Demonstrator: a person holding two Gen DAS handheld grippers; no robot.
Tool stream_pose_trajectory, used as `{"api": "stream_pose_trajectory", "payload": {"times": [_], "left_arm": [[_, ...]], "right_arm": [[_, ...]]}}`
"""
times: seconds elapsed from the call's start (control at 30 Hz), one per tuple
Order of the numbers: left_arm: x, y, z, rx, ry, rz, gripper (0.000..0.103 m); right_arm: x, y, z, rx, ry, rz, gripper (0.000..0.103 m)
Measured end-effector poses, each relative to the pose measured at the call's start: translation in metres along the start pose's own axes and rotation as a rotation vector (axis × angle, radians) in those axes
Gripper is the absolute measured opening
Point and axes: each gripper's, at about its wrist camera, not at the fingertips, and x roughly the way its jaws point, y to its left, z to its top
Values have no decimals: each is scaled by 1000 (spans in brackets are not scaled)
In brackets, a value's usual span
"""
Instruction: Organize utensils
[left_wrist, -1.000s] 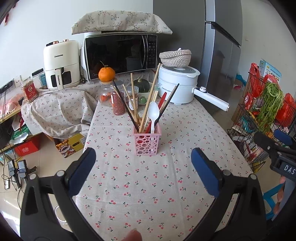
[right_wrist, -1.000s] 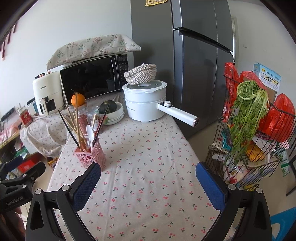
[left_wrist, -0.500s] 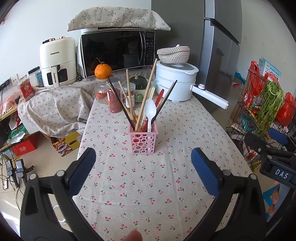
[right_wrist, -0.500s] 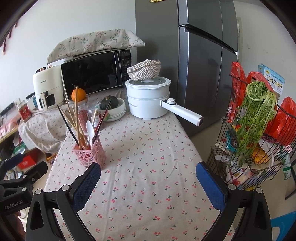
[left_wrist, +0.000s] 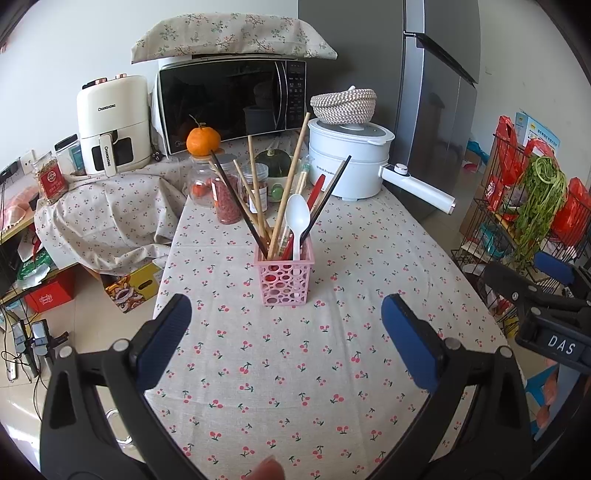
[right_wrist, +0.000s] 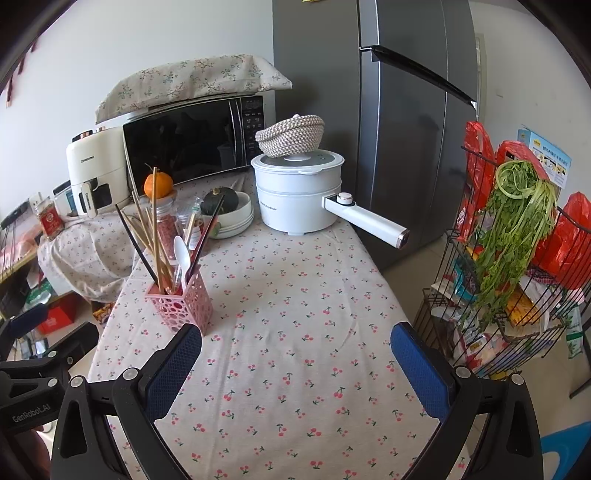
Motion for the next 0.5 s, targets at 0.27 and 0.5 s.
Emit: {"api": "stream_pose_trajectory", "payload": {"times": [0.27,0.5], "left_arm": [[2,1,0,-3,8,-6,102],[3,-1,-1,2,12,-11,102]], "right_arm": [[0,-1,-1,0,1,-2,103],[2,0,-2,-3,3,-2,103]]}}
